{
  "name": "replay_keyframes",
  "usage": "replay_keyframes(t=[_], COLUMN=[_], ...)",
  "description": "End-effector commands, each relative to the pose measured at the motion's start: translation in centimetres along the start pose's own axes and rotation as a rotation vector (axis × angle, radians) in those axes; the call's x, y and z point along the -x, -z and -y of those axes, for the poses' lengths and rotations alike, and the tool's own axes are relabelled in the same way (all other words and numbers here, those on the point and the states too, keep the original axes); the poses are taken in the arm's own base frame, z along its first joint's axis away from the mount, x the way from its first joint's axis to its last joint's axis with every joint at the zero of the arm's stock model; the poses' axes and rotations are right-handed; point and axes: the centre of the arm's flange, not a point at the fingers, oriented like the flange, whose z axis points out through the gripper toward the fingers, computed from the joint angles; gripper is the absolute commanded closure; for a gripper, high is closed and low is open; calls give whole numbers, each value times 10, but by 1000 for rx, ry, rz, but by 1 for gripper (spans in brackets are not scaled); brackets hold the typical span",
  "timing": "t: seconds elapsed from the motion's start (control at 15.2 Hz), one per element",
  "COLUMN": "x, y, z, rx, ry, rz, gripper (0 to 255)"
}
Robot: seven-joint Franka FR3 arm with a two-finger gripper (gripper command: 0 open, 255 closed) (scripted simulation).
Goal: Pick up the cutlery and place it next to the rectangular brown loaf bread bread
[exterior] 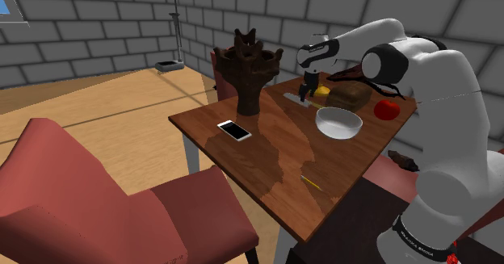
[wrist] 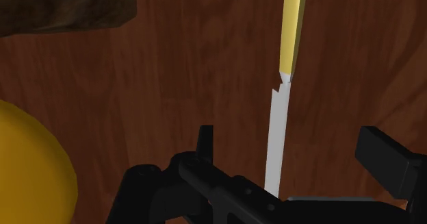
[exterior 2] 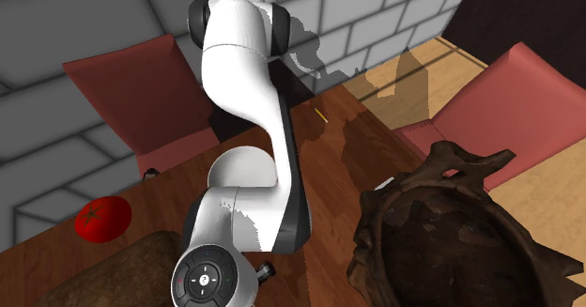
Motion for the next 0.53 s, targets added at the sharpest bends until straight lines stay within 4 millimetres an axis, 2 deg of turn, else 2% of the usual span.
replay_keyframes(t=[0.0, 0.07, 0.46], x=[-1, -1, -1], y=[24, 35, 35], z=[1, 1, 1], rx=[0, 0, 0], ry=[0, 0, 0], rz=[0, 0, 0], gripper=[0, 0, 0])
